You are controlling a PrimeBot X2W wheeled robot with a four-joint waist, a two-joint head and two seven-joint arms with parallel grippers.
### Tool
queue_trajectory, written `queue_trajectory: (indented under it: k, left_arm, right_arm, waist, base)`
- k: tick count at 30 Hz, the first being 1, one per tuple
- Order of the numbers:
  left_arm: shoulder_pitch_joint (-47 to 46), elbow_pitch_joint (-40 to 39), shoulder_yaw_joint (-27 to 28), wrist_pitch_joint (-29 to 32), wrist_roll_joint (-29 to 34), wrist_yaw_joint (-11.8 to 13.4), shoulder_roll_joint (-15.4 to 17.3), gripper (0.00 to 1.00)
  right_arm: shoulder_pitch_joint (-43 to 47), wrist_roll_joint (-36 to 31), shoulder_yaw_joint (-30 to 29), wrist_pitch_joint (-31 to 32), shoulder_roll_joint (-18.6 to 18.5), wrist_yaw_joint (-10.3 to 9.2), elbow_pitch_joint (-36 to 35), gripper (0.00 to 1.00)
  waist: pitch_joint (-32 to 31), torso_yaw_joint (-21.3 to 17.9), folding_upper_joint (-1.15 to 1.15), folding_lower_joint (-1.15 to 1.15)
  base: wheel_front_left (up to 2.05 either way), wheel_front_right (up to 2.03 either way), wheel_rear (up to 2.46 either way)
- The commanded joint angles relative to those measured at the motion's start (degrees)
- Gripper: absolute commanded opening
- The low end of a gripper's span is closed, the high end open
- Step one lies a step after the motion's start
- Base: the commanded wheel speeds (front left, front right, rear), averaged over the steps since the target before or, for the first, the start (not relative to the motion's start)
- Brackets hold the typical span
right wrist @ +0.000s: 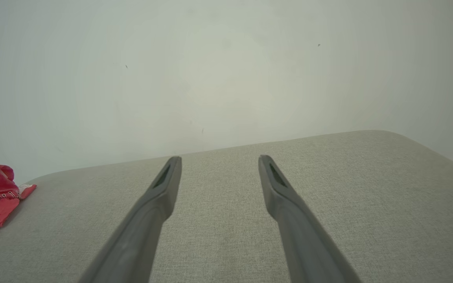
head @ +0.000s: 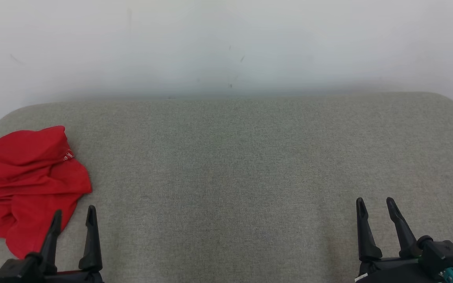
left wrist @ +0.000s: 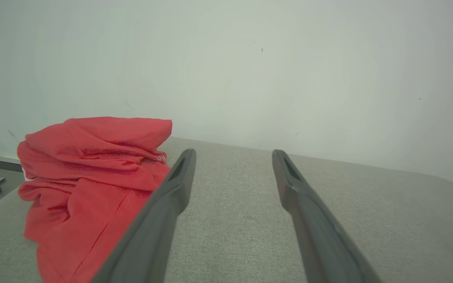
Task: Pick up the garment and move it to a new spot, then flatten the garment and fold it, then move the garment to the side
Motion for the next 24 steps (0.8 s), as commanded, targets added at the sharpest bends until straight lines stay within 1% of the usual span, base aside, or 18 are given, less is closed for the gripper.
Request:
queue_trajectory:
  k: [1,12,24]
  left_arm:
    - [0.60,-0.59,0.35,-0.60,1.34,-0.41,-0.05,1.00]
    - [1.94,-0.28,0.26,-1.77,4.34,-2.38,-0.54,1.00]
    - [2.28,0.99,1.28,-2.92,9.09,-3.01,0.14,1.00]
  right_arm:
    - [0.38,-0.79,-0.17,-0.55,-0.17,-0.09,-0.34,1.00]
    - [0.80,-3.07,0.06,-1.73,-0.16,-0.10,0.22,1.00]
    - [1.24,-7.20,0.34,-2.92,-0.18,-0.11,0.31,1.00]
  waist:
    - [0.00,0.01,0.00,0.00]
    - [-0.09,0.08,0.00,0.00]
    - [-0.69,0.48,0.00,0.00]
  base:
    - [0.00,0.00,0.00]
    - [0.00,0.00,0.00]
    - [0.00,0.00,0.00]
